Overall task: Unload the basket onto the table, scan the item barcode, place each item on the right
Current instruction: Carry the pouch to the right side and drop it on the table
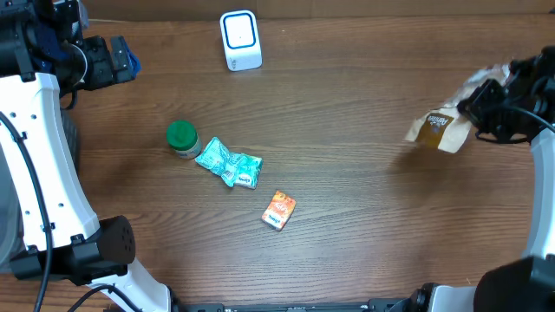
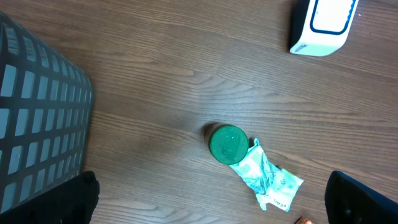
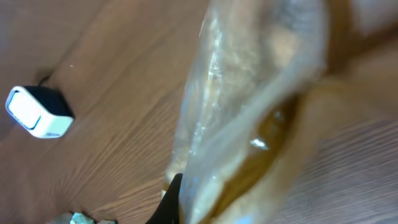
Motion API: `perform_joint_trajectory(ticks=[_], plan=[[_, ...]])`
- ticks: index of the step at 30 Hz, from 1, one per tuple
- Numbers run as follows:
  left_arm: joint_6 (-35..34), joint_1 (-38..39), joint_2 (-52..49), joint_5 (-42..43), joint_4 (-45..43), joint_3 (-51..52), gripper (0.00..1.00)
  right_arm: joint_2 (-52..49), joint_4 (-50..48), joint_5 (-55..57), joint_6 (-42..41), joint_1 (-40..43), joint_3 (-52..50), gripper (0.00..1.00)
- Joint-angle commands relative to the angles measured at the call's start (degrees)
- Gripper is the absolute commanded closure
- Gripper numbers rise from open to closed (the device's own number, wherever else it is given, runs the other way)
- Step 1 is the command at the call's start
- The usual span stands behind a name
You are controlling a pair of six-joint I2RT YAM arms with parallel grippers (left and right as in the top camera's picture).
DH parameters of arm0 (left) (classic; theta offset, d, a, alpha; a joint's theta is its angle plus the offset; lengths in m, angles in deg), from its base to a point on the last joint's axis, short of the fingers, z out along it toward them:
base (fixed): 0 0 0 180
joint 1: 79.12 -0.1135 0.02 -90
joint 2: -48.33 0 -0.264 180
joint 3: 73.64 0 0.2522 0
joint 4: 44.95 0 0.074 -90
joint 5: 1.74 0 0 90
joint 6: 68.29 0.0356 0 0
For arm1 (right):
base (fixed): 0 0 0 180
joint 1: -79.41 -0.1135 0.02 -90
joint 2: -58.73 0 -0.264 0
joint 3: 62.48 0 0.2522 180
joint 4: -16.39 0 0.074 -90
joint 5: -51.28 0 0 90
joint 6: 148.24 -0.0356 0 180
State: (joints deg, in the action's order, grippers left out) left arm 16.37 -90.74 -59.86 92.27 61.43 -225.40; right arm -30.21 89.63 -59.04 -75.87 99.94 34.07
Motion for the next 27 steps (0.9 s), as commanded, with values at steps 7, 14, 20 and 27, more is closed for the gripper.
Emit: perform_joint_trajectory(ticks=[7,14,20,27], plan=[[1.09,0.55,0.17,-0.37,-0.04,-0.07,0.01,-0.76,-18.01,-1.64,3.13,4.00,-15.63,0.96],[1.09,0.55,0.17,-0.37,-0.04,-0.07,0.00,-0.76,-28.98,-1.60,3.08,6.58,-24.37,0.88],[1.09,0.63,0.17,-0.37,-0.04,-0.07,0.00,-0.76,-28.00,-1.90,3.06,7.23,-24.04,0.34],[1.09,0.63,0.17,-0.37,-0.04,-0.04,0.00,-0.76,-14.01,-6.40,3.17,6.99,-13.46,0.19]])
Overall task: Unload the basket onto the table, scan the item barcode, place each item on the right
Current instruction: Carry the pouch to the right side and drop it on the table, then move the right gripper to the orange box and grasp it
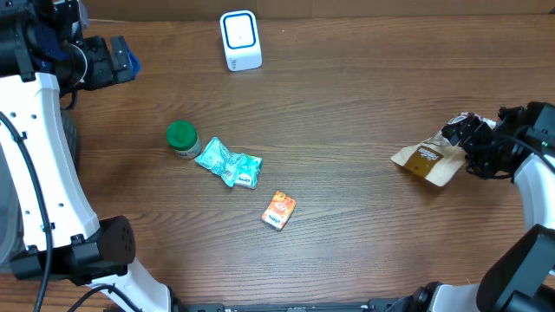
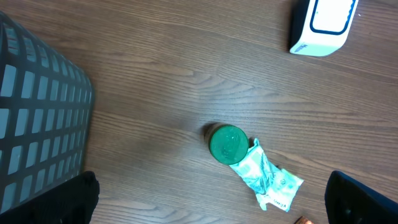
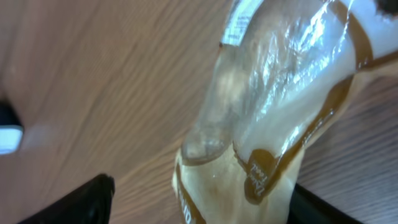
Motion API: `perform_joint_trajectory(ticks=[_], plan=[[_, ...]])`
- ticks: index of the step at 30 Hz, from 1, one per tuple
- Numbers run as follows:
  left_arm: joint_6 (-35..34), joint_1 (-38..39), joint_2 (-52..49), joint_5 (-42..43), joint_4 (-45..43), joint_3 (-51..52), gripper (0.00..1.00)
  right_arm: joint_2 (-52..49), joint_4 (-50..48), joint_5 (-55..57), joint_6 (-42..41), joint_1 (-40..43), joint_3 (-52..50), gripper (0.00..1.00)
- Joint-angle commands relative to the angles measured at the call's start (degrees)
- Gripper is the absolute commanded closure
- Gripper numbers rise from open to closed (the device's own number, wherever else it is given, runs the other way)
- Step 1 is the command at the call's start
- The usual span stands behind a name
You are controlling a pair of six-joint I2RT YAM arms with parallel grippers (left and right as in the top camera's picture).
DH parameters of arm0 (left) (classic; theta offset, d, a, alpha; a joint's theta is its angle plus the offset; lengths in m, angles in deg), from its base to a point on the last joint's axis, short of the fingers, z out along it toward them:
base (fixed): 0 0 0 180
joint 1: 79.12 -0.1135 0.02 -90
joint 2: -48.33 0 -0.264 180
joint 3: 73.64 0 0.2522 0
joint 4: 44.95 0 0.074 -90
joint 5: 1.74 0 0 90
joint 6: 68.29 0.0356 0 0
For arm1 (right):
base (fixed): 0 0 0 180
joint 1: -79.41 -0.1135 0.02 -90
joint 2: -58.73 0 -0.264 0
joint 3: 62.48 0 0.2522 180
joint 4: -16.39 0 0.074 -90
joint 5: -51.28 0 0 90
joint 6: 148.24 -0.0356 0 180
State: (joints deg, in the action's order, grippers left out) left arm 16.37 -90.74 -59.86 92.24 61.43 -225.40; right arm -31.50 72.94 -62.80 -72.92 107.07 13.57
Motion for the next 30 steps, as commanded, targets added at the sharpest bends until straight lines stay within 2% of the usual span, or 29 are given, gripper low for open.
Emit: perform_joint_trajectory(ticks=[1,7,9,12,14,15,18,23,28,30], plan=[[1.09,0.63,0.17,-0.35,-0.04,-0.04,0.00,0.52,6.54,-2.62,1.22,-0.37,10.25,0.18],[1.09,0.66,0.17,-0.35,-0.04,-0.07,0.00,0.52,24.28,2.14,3.34,-2.47,25.75,0.16],[1.09,0.66,0.17,-0.35,-0.04,-0.07,0.00,0.52,26.67,2.10,3.67,-3.87,26.73,0.19],[1.09,0.66,0.17,-0.35,-0.04,-0.07,0.01,0.39,29.14,1.18,3.91,-7.80,25.90,0.30],[1.09,0.66,0.17,-0.35,-0.04,-0.04,0.01,0.39,29.29,-1.29,3.91,-11.89,24.22,0.58],[1.09,0.66,0.17,-0.35,-0.04,-0.04,0.01,0.39,28.98,-2.25,3.89,-14.64,23.06,0.66],[1.09,0.66,0.17,-0.35,-0.04,-0.07,0.00,0.15,27.80,-2.45,3.78,-23.91,19.39,0.78],[1.09,0.66,0.17,-0.35,-0.04,-0.07,0.00,-0.59,22.03,-2.34,-1.40,-39.32,13.14,0.87],[1.09,0.66,0.17,-0.35,-0.04,-0.07,0.00,-1.46,15.65,-2.40,-8.55,-50.53,9.20,0.96],[1.09,0.66,0.17,-0.35,-0.04,-0.07,0.01,-2.25,13.77,-2.36,-10.10,-55.23,8.33,0.96]])
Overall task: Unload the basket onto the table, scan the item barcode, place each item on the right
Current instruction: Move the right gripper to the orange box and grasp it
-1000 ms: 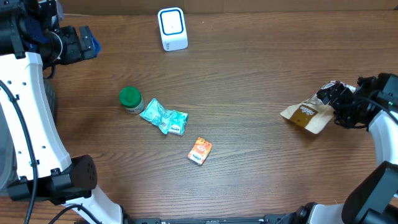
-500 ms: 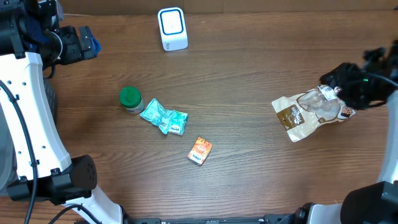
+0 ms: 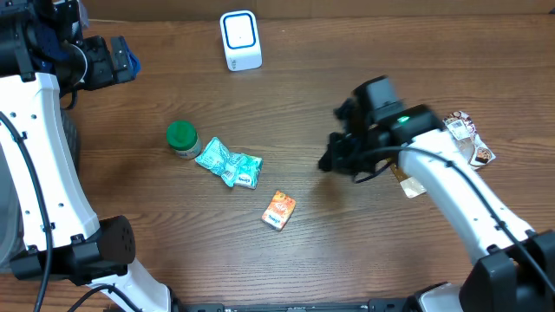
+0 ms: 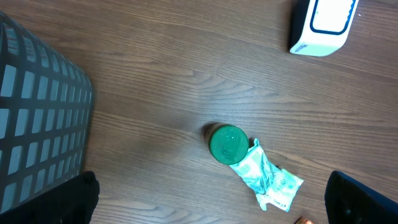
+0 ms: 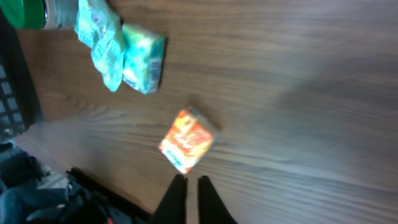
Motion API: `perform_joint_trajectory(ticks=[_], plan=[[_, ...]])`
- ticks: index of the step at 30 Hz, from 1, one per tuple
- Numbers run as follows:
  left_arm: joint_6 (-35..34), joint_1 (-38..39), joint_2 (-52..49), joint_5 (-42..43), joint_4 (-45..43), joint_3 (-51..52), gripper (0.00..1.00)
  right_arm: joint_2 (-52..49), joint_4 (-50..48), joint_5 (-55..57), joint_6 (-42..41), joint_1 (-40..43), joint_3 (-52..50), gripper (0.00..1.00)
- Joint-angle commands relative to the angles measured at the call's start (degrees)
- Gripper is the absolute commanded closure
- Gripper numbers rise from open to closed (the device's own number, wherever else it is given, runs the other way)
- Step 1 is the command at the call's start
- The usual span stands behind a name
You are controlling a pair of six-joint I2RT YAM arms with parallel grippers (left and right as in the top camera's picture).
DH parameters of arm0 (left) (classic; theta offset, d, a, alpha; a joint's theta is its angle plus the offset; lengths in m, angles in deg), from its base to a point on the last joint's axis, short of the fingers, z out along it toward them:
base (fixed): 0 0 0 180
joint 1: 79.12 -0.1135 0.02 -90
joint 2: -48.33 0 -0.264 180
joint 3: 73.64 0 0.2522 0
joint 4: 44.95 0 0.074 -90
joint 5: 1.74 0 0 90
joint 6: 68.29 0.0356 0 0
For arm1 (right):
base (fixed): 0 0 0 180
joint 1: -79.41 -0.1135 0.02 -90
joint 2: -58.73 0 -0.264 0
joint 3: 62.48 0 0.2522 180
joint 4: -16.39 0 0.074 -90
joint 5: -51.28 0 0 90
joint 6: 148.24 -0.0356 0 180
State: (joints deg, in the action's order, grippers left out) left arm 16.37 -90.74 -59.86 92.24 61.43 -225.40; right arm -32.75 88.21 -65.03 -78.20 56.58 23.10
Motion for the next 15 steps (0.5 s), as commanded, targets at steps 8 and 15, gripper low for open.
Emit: perform_joint_trajectory(ticks=[8,15], plan=[[1.09,0.66,0.17,-0.35,-0.04,-0.04,0.00,-7.37,-6.16,0.68,-10.54,-21.35,-1.73,0.96],[1.11,0.68,0.17,-0.35,-0.04,-0.07,0.00,-12.31,-7.65,1.16,-10.56,-29.29,-1.73,0.96]])
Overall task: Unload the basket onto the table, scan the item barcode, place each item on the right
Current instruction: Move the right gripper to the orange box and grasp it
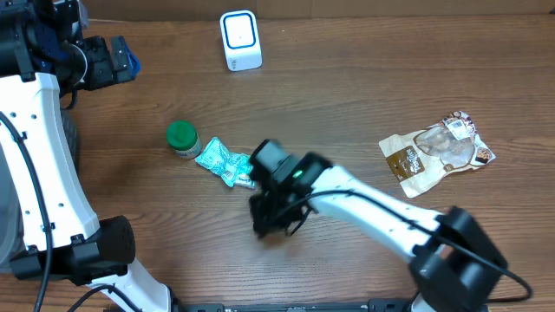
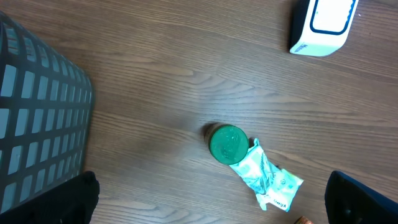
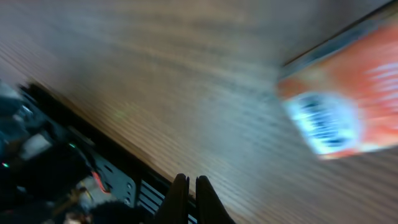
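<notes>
The white barcode scanner [image 1: 240, 39] stands at the table's far edge, also in the left wrist view [image 2: 323, 25]. A small orange box [image 3: 348, 93] fills the blurred right wrist view's upper right. In the overhead view the right arm covers it. My right gripper [image 3: 189, 193] is shut on nothing, low over the table just beside the box [image 1: 267, 221]. A brown pouch [image 1: 436, 153] lies flat at the right. My left gripper [image 2: 214, 196] is open and empty, raised at the far left [image 1: 104, 59].
A green-lidded jar [image 1: 182, 139] and a crumpled teal packet [image 1: 227, 163] lie left of centre, touching each other. A dark mesh basket [image 2: 37, 118] stands at the left edge in the left wrist view.
My right arm was over the table's middle, right of the orange box. Now it reaches further left and lower, with its shut gripper right at the box. The left arm has not moved.
My right gripper held the brown pouch in the air at the far right. Then the pouch lay on the table with the fingers open around it. Then the gripper was shut and empty at mid-table, the pouch left behind. Now it is at the orange box.
</notes>
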Motion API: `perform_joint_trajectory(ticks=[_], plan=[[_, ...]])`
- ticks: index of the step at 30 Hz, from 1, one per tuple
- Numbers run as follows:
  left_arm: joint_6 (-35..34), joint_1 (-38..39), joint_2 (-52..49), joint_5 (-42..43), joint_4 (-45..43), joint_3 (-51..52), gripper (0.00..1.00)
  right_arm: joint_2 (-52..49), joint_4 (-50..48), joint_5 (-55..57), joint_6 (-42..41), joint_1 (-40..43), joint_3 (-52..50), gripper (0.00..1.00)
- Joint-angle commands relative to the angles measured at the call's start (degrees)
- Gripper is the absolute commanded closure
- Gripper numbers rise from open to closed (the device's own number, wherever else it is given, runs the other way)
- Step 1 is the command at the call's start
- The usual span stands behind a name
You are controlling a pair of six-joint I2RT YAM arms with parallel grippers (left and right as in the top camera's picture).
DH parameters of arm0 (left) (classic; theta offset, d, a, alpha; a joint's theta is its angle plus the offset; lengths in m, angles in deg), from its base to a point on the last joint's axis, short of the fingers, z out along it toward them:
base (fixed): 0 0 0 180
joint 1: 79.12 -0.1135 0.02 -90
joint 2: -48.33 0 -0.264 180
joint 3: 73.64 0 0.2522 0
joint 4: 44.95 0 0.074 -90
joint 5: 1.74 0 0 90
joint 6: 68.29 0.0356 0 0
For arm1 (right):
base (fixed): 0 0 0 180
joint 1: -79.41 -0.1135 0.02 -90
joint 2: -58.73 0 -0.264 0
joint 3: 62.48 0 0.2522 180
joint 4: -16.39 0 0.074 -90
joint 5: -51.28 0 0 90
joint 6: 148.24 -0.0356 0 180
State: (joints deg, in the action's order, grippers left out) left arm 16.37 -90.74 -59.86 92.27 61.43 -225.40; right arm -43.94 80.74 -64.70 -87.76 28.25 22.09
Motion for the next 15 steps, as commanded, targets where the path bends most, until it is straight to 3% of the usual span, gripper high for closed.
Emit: perform_joint_trajectory(ticks=[1,15], plan=[[1.09,0.68,0.17,-0.37,-0.04,-0.07,0.01,-1.44,-0.09,0.85,-1.29,-1.09,-0.72,0.96],[1.09,0.68,0.17,-0.37,-0.04,-0.07,0.00,-3.96,0.90,13.11,-13.84,0.85,-0.74,0.96]])
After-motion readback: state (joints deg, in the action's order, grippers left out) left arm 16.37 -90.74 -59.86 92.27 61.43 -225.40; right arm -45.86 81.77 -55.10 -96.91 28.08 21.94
